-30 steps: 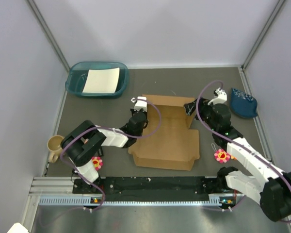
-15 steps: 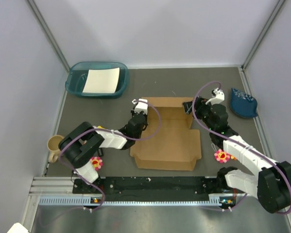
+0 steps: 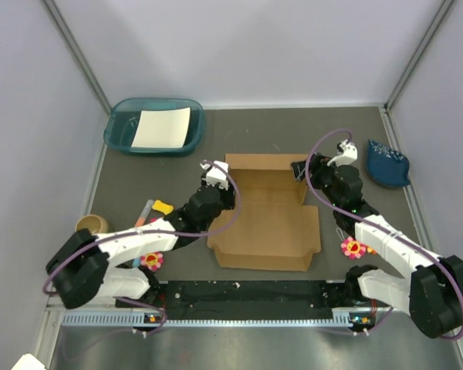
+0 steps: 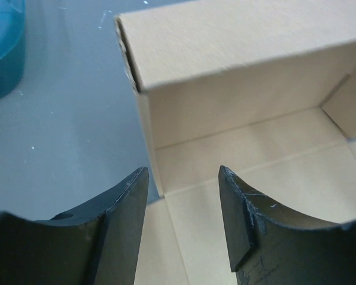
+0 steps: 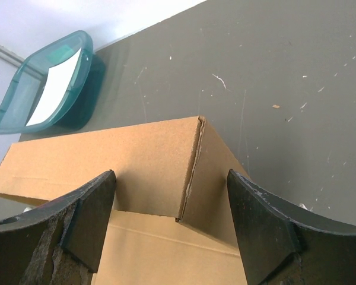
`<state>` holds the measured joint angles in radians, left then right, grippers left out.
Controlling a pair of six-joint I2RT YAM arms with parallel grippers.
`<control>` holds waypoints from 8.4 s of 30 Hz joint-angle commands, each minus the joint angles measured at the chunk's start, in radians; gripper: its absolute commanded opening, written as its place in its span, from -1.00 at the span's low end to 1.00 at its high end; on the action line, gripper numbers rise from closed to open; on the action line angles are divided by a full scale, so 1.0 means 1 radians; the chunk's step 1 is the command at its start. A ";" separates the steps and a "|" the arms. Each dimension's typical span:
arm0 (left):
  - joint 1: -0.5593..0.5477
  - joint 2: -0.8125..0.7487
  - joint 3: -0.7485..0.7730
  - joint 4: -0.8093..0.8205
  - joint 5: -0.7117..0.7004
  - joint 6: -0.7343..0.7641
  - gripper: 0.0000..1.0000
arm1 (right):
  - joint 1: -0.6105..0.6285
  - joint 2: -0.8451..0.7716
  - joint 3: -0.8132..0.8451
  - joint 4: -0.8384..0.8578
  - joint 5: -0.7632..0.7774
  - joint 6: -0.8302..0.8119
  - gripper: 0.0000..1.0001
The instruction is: Fold the paper box
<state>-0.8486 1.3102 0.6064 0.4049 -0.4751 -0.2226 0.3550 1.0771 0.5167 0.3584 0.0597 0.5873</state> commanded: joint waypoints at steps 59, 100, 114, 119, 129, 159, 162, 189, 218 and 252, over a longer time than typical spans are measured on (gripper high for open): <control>0.276 0.215 -0.163 0.327 0.630 -0.526 -0.15 | -0.007 -0.095 -0.250 -0.391 -0.014 0.287 0.26; 0.384 0.169 0.102 0.268 0.757 -0.557 0.22 | -0.174 -0.085 -0.173 -0.019 -0.189 0.203 -0.14; 0.436 0.186 0.134 0.456 0.897 -0.687 0.59 | -0.174 -0.095 -0.156 -0.098 -0.176 0.138 -0.11; 0.437 0.187 0.179 0.356 0.892 -0.633 0.49 | -0.174 -0.091 -0.142 -0.105 -0.170 0.134 -0.11; 0.468 0.308 0.211 0.345 0.917 -0.612 0.06 | -0.174 -0.086 -0.138 -0.116 -0.178 0.123 -0.11; 0.468 0.342 0.204 0.290 0.889 -0.560 -0.15 | -0.188 -0.026 0.001 -0.193 -0.127 0.111 -0.13; 0.467 0.362 0.181 0.310 0.888 -0.561 -0.19 | -0.189 -0.026 -0.043 -0.194 -0.104 0.118 -0.22; 0.479 0.235 0.208 0.194 0.837 -0.505 0.10 | -0.188 -0.184 0.095 -0.495 -0.011 0.091 0.33; 0.553 -0.557 -0.010 -0.377 0.408 -0.412 0.43 | 0.792 0.363 0.704 -0.592 1.009 -1.280 0.52; 0.582 -0.591 -0.006 -0.537 0.294 -0.532 0.53 | 0.618 0.641 0.669 -0.432 0.988 -1.434 -0.21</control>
<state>-0.2756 0.7307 0.5793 -0.1478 -0.1669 -0.7269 0.9833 1.6928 1.1721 -0.1360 1.0286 -0.8307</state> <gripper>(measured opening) 0.766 0.414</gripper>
